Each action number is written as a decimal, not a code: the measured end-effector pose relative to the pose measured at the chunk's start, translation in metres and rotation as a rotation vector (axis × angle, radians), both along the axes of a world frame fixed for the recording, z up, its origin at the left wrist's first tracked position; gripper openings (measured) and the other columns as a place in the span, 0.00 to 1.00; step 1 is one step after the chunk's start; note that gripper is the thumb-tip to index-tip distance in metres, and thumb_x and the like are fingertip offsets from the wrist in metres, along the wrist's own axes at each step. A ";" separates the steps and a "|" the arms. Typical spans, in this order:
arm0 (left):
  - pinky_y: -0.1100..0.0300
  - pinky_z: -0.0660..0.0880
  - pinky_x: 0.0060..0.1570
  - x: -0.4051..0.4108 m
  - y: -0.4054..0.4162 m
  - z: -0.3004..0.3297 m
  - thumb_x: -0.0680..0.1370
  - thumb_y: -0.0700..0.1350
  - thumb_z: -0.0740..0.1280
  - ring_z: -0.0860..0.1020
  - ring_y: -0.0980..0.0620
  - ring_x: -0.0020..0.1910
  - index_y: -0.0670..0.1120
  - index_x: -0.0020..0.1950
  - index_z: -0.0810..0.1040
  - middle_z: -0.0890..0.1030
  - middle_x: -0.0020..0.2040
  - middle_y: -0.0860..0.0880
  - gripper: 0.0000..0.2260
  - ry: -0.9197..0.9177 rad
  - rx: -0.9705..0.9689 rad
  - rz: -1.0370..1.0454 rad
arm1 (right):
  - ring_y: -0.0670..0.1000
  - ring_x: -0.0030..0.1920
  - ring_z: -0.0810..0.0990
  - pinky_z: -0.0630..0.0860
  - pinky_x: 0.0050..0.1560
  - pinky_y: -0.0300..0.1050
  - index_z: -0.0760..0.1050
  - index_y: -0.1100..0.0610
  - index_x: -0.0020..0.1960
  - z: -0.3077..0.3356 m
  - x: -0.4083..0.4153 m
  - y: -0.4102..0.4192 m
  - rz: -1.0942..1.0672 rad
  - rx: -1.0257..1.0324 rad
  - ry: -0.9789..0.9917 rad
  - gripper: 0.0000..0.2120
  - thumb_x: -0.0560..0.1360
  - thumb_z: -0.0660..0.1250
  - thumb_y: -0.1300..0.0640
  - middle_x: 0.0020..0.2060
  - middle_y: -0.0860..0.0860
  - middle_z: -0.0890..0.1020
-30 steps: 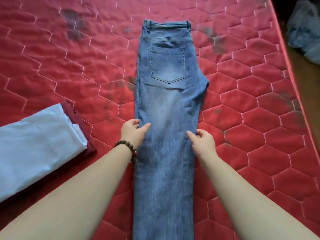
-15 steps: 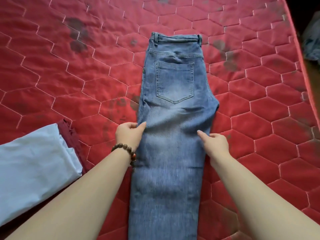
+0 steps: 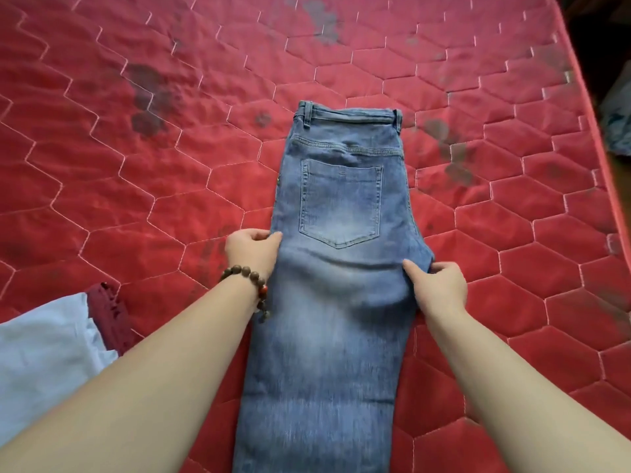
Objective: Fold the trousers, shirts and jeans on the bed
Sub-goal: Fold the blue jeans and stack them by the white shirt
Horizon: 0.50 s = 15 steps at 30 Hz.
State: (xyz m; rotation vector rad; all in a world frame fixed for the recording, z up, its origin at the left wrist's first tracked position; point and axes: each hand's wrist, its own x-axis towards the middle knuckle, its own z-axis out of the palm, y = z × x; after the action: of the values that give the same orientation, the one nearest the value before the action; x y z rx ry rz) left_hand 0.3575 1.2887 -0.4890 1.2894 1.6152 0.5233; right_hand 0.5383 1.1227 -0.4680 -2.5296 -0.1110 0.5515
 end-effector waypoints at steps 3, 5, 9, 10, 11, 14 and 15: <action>0.59 0.64 0.34 0.014 0.015 0.000 0.73 0.50 0.72 0.66 0.52 0.34 0.47 0.34 0.77 0.71 0.32 0.48 0.10 0.021 0.037 -0.110 | 0.60 0.66 0.67 0.62 0.66 0.51 0.67 0.61 0.68 0.008 0.000 0.022 0.313 0.005 -0.363 0.29 0.72 0.71 0.51 0.66 0.61 0.69; 0.56 0.69 0.36 0.029 0.028 0.002 0.72 0.52 0.72 0.67 0.51 0.35 0.48 0.33 0.77 0.71 0.33 0.48 0.12 0.038 0.045 -0.092 | 0.57 0.75 0.56 0.52 0.73 0.50 0.60 0.58 0.75 0.006 -0.001 0.050 0.636 -0.036 -0.419 0.33 0.75 0.68 0.48 0.75 0.59 0.59; 0.52 0.75 0.43 0.045 0.042 -0.004 0.73 0.45 0.71 0.73 0.50 0.35 0.46 0.38 0.80 0.77 0.34 0.46 0.05 -0.016 0.167 0.002 | 0.52 0.77 0.36 0.37 0.75 0.57 0.44 0.45 0.78 -0.019 -0.008 0.091 1.089 -0.231 -0.327 0.32 0.79 0.54 0.39 0.78 0.49 0.40; 0.53 0.75 0.46 0.045 0.042 -0.006 0.73 0.43 0.70 0.76 0.49 0.38 0.45 0.42 0.81 0.80 0.38 0.45 0.02 -0.020 0.205 0.011 | 0.52 0.77 0.36 0.37 0.75 0.58 0.42 0.44 0.78 -0.026 -0.009 0.095 1.131 -0.273 -0.317 0.31 0.80 0.51 0.38 0.78 0.49 0.39; 0.56 0.73 0.49 0.044 0.040 -0.007 0.74 0.41 0.69 0.79 0.47 0.43 0.44 0.47 0.81 0.82 0.43 0.45 0.04 0.015 0.262 0.000 | 0.52 0.77 0.37 0.37 0.75 0.59 0.42 0.43 0.78 -0.031 -0.009 0.097 1.152 -0.308 -0.316 0.31 0.80 0.49 0.38 0.78 0.49 0.40; 0.55 0.67 0.58 0.040 0.030 -0.016 0.74 0.44 0.66 0.74 0.43 0.59 0.45 0.63 0.75 0.77 0.60 0.43 0.18 0.296 0.610 -0.241 | 0.56 0.75 0.55 0.46 0.74 0.58 0.57 0.47 0.76 -0.031 -0.007 0.104 1.096 -0.252 -0.436 0.27 0.80 0.52 0.40 0.76 0.54 0.59; 0.51 0.65 0.62 0.038 0.025 -0.019 0.75 0.47 0.66 0.71 0.42 0.65 0.47 0.68 0.72 0.74 0.66 0.43 0.21 0.412 0.680 -0.373 | 0.58 0.71 0.63 0.52 0.73 0.56 0.66 0.51 0.72 -0.026 -0.005 0.110 1.068 -0.179 -0.497 0.24 0.80 0.55 0.43 0.70 0.56 0.67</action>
State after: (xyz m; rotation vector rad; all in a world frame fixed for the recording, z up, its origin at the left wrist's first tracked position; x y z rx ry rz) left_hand 0.3955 1.3139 -0.5079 2.2757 1.5067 0.6244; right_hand 0.5333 1.2323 -0.4941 -2.5469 -1.7015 0.2764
